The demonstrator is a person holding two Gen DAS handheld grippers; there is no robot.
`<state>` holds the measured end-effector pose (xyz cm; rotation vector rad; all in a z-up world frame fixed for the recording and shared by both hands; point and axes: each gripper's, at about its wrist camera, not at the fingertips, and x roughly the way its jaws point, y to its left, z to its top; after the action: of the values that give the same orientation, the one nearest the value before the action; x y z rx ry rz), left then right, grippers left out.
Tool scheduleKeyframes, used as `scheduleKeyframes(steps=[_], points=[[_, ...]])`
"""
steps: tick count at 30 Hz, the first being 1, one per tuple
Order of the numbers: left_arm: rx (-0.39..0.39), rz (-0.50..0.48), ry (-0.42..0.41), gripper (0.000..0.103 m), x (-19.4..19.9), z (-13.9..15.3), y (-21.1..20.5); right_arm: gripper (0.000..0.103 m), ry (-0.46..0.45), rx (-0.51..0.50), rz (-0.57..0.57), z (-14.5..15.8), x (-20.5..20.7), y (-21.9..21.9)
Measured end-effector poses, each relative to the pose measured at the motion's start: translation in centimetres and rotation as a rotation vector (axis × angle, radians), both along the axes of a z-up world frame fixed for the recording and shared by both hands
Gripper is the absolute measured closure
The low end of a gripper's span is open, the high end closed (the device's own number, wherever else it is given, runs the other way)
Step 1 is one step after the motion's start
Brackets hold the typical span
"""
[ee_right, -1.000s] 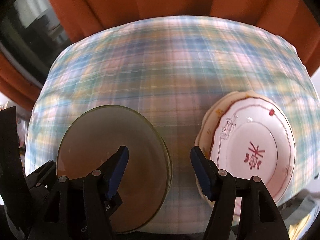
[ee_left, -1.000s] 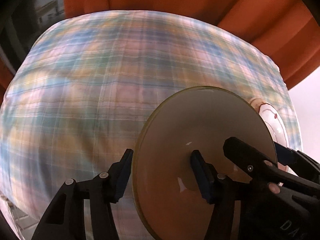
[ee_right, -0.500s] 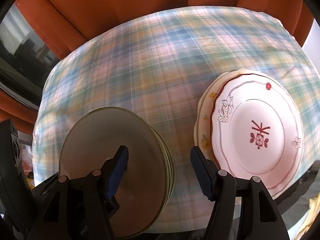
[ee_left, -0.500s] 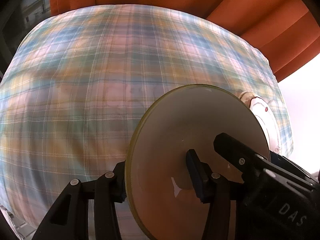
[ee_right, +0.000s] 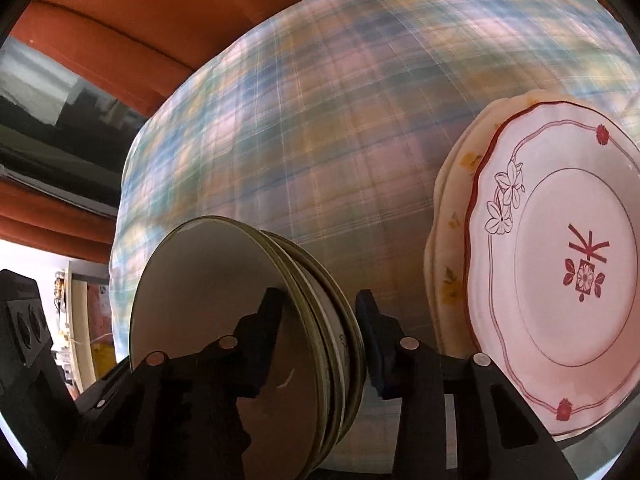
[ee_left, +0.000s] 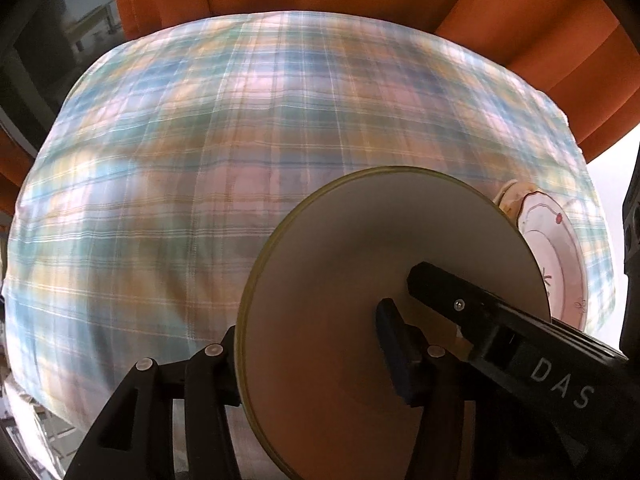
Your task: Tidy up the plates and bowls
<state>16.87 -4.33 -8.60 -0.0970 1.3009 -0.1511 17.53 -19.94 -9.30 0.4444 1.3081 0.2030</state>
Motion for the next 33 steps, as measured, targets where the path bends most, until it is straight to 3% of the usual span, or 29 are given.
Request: scheduleKeyframes(steps=[10, 20, 26, 33], points=[[-0.045, 0.004, 0.079, 0.052, 0.0, 0.4, 0.4, 0.061, -0.004, -0.045, 0.047, 0.8, -0.2, 0.6], [-0.082, -0.106, 0.019, 0.053, -0.6, 3.9, 0.9, 0.061, -0.049, -0.111, -0.088, 4.4, -2.0, 1.0], [-0.1, -0.142, -0.033, 0.053, -1.4, 5.9, 0.5, 0.061, -0.099, -0.145, -0.129, 7.3, -3.5, 1.3], [-0.1, -0.139, -0.072, 0.053, -2.4, 6.6, -0.2, 0.061, -0.131, -0.152, -0.147, 8.3, -4.5, 0.8]])
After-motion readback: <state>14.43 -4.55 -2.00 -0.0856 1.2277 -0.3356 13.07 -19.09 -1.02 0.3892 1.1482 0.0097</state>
